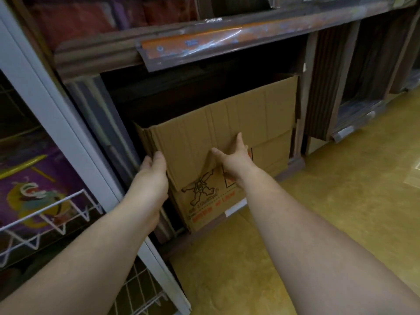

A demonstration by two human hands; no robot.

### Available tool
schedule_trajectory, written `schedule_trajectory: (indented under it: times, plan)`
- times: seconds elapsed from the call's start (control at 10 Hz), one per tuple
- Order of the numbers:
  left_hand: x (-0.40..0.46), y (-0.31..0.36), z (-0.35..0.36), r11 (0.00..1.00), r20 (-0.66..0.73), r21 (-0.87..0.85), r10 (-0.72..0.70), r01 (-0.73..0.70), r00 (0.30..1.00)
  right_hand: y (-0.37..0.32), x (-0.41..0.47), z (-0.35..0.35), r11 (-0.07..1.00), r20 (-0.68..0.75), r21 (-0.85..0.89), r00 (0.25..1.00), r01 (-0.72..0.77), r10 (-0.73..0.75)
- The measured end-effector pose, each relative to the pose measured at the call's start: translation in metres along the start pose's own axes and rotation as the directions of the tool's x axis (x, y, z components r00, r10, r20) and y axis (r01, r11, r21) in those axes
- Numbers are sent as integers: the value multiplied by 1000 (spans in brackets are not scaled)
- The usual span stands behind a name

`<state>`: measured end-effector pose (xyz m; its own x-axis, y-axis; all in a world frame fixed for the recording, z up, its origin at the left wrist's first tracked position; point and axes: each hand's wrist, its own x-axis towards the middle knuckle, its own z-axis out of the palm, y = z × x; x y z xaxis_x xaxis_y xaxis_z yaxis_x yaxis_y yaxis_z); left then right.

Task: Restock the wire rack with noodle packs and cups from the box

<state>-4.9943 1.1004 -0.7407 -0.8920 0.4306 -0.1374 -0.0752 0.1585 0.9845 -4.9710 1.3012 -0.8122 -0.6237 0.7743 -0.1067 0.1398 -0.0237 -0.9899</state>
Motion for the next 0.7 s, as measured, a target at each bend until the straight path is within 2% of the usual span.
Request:
schedule_trajectory:
  times: [0.3,0.4,0.5,0.6,0.7]
  plan:
    - [5,-11,-6,993,36,117,17,-21,999,3,24,0,989,121,-146,991,-31,49]
    - [0,-13,-4,988,36,136,65,-70,997,12,10,-13,986,74,-168,997,21,-9]
    - [-10,-14,-1,988,107,143,49,-64,993,17,-6,-23,968,26,-248,1000,23,-17]
    - [-26,-6,-3,991,199,136,-46,18,979,8,-33,-24,967,11,-250,998,-50,55]
    - [-38,9,-6,984,201,159,-113,81,973,-2,-58,-29,977,-49,-187,994,-100,93]
